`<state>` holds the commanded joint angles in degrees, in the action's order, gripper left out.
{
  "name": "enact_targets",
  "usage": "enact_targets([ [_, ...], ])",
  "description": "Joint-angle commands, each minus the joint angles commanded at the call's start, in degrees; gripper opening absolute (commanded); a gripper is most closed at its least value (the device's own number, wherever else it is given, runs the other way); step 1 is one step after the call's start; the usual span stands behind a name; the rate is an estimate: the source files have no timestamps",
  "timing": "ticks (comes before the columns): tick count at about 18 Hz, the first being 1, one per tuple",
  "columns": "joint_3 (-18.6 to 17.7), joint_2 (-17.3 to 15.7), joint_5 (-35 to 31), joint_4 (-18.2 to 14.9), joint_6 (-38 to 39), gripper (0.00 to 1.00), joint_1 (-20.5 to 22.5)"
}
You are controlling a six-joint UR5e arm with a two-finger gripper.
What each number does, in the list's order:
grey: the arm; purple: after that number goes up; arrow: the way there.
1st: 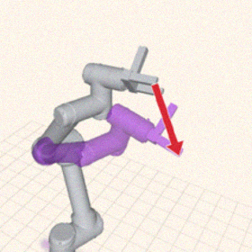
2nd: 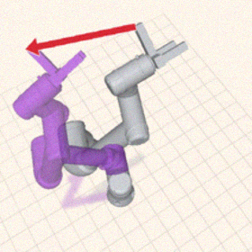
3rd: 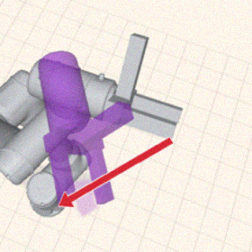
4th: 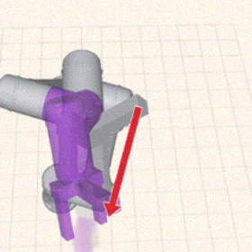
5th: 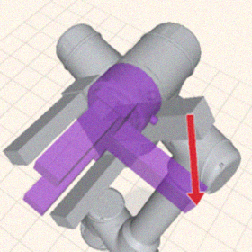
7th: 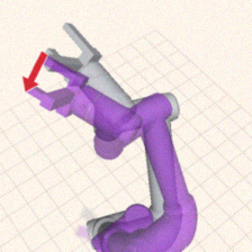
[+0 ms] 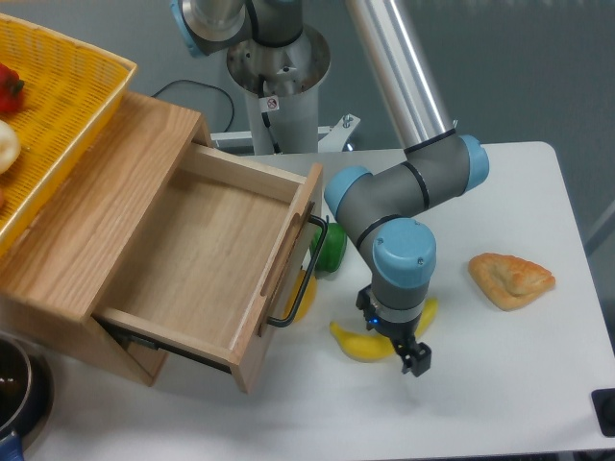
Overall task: Place the banana in the top drawer
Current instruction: 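Close the gripper on the banana's stem end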
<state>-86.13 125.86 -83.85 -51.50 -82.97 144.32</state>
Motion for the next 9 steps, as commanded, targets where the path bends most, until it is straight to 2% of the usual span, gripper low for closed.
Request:
enact_targets([
  [9,-1.2,1.3,0.3,0.0,-3.9,0.99,-0.4],
])
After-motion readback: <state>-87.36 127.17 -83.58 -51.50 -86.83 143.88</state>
